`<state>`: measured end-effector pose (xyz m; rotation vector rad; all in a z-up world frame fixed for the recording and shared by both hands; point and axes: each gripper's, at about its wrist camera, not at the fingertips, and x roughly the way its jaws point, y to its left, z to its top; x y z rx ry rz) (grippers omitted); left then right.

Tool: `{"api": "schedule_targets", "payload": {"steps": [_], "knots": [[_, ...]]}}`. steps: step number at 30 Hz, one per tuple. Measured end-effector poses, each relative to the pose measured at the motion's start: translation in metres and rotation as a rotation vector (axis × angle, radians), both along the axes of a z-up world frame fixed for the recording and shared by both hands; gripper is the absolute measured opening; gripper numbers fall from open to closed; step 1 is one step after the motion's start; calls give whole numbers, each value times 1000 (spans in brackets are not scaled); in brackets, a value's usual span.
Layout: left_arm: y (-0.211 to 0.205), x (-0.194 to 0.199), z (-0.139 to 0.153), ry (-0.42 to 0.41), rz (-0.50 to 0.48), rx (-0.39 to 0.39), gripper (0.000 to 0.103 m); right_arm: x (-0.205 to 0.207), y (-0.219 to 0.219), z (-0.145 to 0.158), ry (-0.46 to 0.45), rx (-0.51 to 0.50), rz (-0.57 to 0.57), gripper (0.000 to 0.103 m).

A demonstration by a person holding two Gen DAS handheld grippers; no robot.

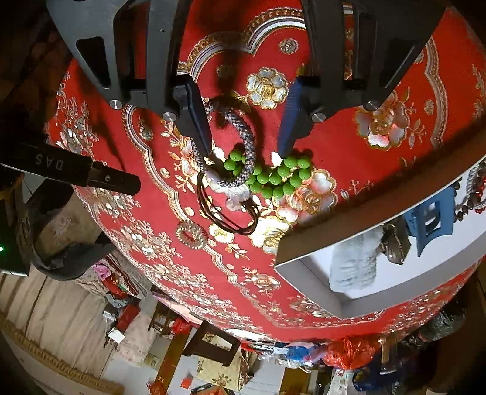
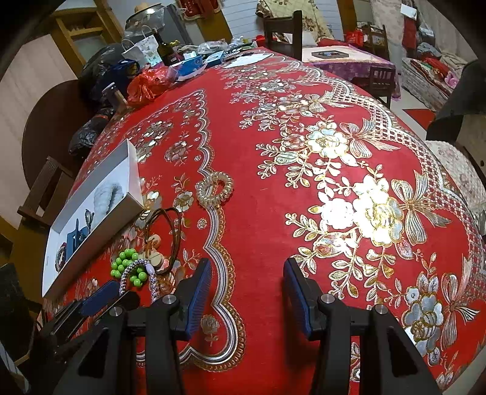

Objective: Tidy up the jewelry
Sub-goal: 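Grasp the grey braided bracelet with the left tool while right reaches the gold spiral hair tie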

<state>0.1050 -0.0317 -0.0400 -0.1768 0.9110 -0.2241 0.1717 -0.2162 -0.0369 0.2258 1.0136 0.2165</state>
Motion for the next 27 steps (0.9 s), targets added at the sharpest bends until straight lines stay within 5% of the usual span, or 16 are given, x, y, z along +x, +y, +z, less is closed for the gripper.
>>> {"api": "schedule_targets", "payload": {"steps": [1,6,12,27], "knots": [[0,0,-2,10,-11,-7,6,0,0,0,1,-2,1,47],[8,-16,1,5,-36,-30,6,1,-1,-1,-1,1,-6,47],[47,-43,2,-31,85,-5,6,13,12,2,-37,24,44,47],[60,-50,-5,-43,119,5,6,81,60,-14,-172,-173,178,47]]}}
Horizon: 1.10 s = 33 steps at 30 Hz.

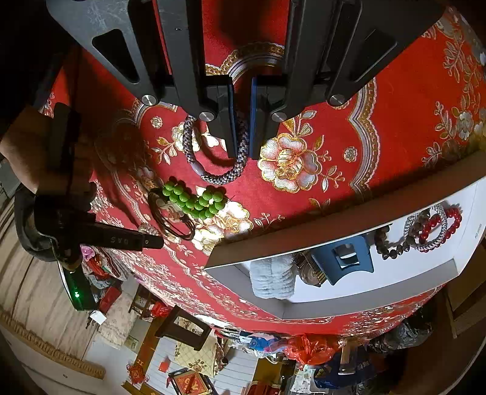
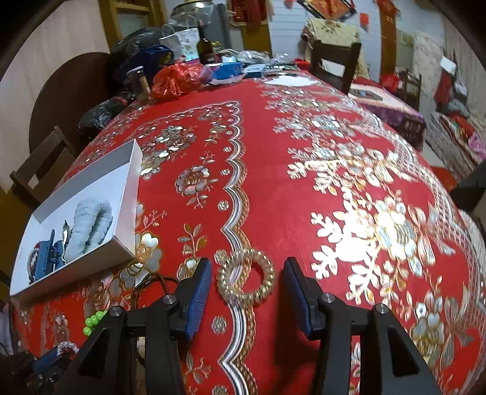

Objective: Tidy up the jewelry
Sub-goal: 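Grasp the grey braided bracelet with the left tool while right reaches the gold spiral hair tie, then grasp the gold spiral hair tie with the right tool while left holds the braided bracelet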

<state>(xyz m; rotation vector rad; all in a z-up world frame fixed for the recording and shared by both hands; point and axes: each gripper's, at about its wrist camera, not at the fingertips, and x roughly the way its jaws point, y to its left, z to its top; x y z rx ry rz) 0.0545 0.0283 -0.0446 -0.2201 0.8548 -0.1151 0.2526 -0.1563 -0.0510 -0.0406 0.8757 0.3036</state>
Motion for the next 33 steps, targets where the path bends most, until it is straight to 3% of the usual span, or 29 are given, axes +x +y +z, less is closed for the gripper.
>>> {"api": "schedule_targets", "payload": {"steps": [4,7,10,15,21,33], "knots": [[-1,0,0,-1,0,2,6,-3,8,-2,-17,-77,32,45],[-1,0,0,-1,1,2,6,-6,1,-1,-13,-61,15,33],[-1,0,1,-1,1,2,6,-9,-11,2,14,14,-7,26],[-1,0,1,-1,1,1,6,-30,-18,19,-10,105,-17,25],[-1,0,1,-1,1,0,6,-69,-12,44,-73,138,39,25],[-5,1,2,-3,3,24,6,-111,5,37,-28,134,63,25]]}}
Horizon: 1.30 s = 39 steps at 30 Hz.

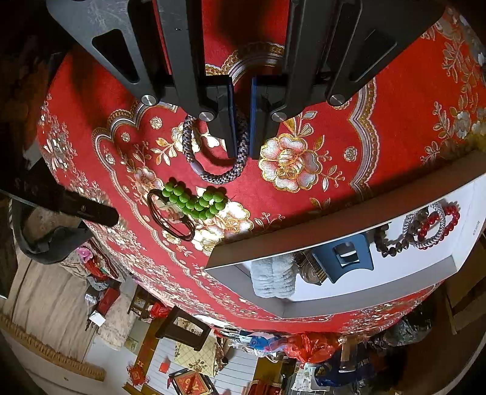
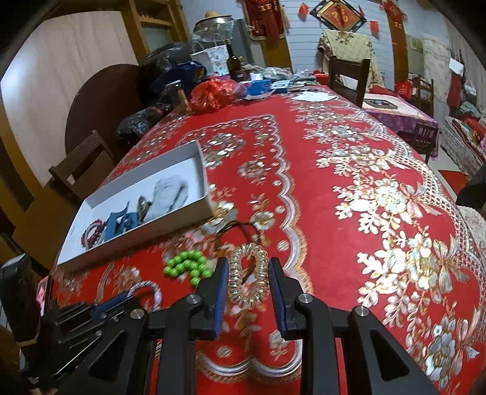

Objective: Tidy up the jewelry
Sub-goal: 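Grasp the gold spiral hair tie with the right tool while left holds the braided bracelet, then carry both items over the box and open the left tool to drop the braided bracelet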

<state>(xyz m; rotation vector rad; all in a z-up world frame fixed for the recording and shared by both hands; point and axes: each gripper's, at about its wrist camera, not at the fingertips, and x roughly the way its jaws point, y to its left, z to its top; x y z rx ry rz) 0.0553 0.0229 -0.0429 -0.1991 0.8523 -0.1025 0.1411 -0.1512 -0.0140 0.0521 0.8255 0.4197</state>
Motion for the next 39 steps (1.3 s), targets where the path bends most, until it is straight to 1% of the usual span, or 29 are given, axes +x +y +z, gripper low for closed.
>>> {"api": "schedule_targets", "payload": {"steps": [8,22,28,30,39], "knots": [[0,0,0,0,0,3,6,-9,10,-1,-20,-45,19,25],[0,0,0,-1,0,1,6,-9,12,-2,-28,-75,7,25],[2,-4,4,-26,5,0,6,-9,13,-1,-40,-71,8,25],[5,-5,9,-41,11,2,6,-9,13,-1,-45,-68,10,25],[31,-3,46,-127,57,-61,6,-4,19,1,-47,-52,13,25]]}}
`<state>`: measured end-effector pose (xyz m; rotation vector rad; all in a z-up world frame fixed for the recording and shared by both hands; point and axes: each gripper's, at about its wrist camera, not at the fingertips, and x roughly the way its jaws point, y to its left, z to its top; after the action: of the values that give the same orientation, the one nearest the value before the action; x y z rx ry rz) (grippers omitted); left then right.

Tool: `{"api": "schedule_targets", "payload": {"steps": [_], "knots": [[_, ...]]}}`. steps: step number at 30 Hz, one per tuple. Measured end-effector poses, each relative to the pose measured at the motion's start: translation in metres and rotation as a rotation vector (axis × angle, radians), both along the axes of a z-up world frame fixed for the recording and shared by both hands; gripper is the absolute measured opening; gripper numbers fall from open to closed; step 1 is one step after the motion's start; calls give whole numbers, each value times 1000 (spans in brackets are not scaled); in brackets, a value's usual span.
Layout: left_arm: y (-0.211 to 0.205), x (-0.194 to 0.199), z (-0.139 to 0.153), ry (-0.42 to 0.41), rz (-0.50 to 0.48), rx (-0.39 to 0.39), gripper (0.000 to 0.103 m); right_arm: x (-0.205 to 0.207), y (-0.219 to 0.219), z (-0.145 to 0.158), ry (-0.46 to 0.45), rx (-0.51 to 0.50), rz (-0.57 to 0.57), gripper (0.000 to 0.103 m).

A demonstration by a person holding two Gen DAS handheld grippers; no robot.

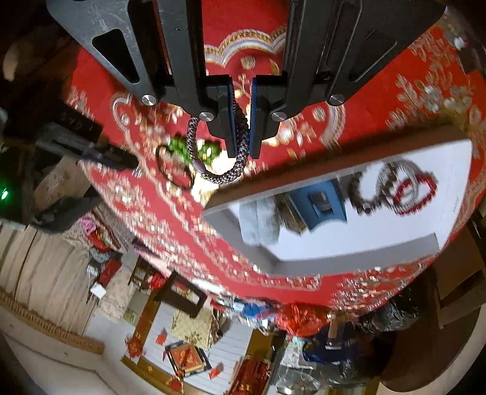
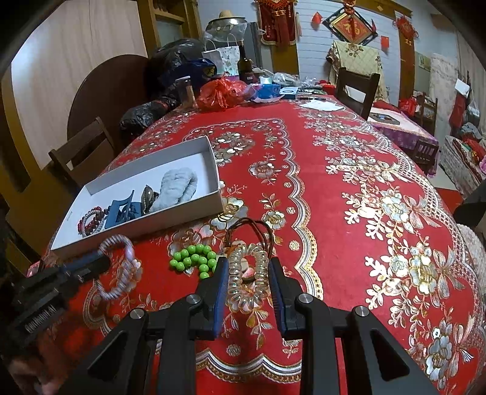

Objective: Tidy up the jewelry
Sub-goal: 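Carry both items over the box and open the left tool to drop the braided bracelet, then open the right tool to drop the gold spiral hair tie into the box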

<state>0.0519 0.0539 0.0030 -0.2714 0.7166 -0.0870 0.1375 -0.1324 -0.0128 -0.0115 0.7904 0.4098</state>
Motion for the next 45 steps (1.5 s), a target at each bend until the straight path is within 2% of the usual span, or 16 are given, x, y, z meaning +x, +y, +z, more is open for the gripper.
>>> {"api": "schedule_targets", "payload": {"steps": [4,9,16,25,28,30,33,37,38,45], "knots": [[21,7,15,-47,53,-12,6,9,9,6,1,24,11,25],[61,23,14,-62,169,-11,6,23,39,16,-34,24,75,25],[101,41,-17,20,318,-3,6,56,96,18,-36,50,164,25],[114,43,-34,68,388,15,6,85,156,-1,22,39,224,26],[116,43,-37,80,401,13,6,92,159,-9,57,46,221,27],[116,43,-38,81,399,16,7,93,159,-11,68,54,222,34],[115,42,-36,83,394,21,12,91,157,-9,64,59,222,35],[113,39,-32,73,397,21,38,85,148,0,49,70,226,35],[112,37,-30,65,397,19,41,84,144,3,44,73,223,35],[104,32,-20,43,392,9,44,91,107,11,55,150,183,38]]}}
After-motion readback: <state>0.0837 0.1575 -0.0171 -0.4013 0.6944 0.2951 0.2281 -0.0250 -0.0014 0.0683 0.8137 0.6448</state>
